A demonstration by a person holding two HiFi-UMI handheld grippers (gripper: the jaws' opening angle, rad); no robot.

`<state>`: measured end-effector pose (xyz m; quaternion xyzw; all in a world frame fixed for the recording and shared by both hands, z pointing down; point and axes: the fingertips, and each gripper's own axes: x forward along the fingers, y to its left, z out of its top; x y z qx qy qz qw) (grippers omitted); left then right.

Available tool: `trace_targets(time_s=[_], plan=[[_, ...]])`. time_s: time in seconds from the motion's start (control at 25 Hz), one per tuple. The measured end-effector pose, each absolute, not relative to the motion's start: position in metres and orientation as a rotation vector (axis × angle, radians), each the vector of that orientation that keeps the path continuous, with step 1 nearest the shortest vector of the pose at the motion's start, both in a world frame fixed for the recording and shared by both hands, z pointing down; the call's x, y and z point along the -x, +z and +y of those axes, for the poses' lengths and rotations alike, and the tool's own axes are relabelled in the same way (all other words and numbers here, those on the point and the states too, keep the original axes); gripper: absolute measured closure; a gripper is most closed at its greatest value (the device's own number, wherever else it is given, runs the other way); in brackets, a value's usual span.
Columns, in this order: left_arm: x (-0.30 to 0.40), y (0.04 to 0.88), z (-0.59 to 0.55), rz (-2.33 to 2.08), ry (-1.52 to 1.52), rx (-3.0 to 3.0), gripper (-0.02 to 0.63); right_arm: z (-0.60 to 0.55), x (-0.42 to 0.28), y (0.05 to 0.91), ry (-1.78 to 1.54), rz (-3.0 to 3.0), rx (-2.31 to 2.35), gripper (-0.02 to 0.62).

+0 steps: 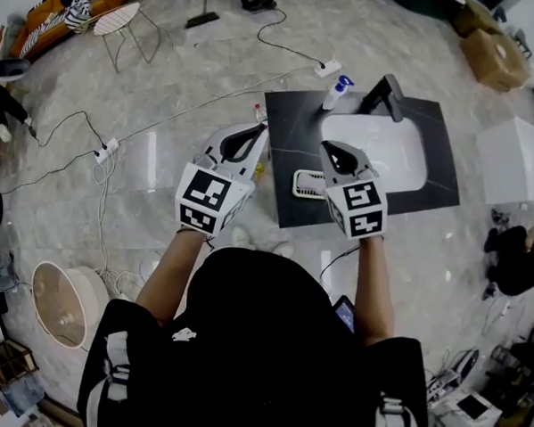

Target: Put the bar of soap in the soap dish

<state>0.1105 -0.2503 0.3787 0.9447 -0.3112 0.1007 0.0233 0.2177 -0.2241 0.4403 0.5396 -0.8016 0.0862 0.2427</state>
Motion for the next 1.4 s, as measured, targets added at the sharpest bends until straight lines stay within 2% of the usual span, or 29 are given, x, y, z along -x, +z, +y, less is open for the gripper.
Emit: trace_targets(time_s=[0.24, 0.56, 1.4], plan=[[-0.111, 0.349, -0.250, -0.976, 0.215, -2.985, 0.581, -0.218, -0.225, 0.366, 0.119, -2.297, -1.716, 0.560], [-0.110, 0.313, -0.241, -0.969, 0.136, -3.072, 0.581, -0.205, -0.231, 0.313, -0.022, -2.328, -1.869, 0.560], [-0.100, 0.307, -0.246, -0.986, 0.102, -3.044, 0.581, -0.209, -0.226, 0.305, -0.028, -2.351, -1.921, 0.560]])
